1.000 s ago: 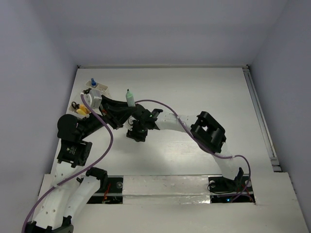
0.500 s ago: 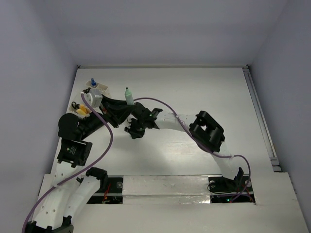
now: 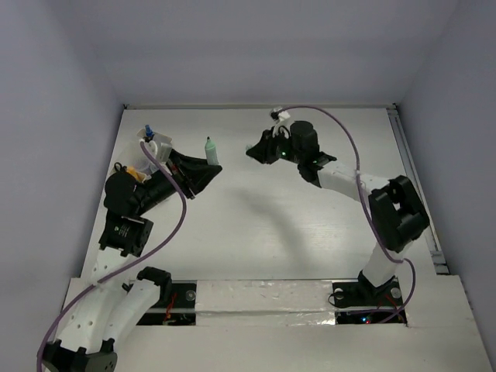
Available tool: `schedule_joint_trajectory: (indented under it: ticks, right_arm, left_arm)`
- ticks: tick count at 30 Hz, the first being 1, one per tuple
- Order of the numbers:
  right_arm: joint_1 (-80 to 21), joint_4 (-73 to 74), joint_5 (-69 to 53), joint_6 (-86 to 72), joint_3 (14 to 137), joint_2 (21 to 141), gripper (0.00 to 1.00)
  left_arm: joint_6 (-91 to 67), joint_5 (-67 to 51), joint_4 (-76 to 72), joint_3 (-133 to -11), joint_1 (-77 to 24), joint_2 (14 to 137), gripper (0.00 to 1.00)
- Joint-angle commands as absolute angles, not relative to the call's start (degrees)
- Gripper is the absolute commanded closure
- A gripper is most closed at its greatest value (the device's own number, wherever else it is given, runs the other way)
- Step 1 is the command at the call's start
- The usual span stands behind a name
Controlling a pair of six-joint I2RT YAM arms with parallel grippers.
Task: Sort the stationery into containers
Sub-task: Close the pen cap on the pen.
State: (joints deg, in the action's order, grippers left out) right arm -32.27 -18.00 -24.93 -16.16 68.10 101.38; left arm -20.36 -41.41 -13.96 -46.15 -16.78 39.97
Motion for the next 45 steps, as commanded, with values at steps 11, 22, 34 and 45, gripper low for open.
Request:
schedule_joint_trajectory:
  ticks: [11, 22, 34, 45]
  right_arm:
    - [-32.08, -52.79, -26.97, -46.20, 69.78, 91.05, 1.00]
    - [-32.08, -77.68, -41.04, -71.09, 79.00, 104.32, 1.00]
    - [-32.61, -89.47, -41.48, -77.60, 81.56, 106.35, 1.00]
    - [-36.04, -92.81, -41.57, -77.87, 82.27, 106.00, 1.00]
  left_arm:
    - [-29.88, -52.12, -25.84, -43.24, -16.52, 47.28, 1.00]
    - [-33.57, -55.81, -29.62, -42.54, -16.52, 49.57, 1.00]
    - [-37.00, -57.57, -33.66, -41.84, -16.52, 52.73, 1.00]
    - [-36.30, -56.87, -32.79, -41.57, -16.52, 52.91, 1.00]
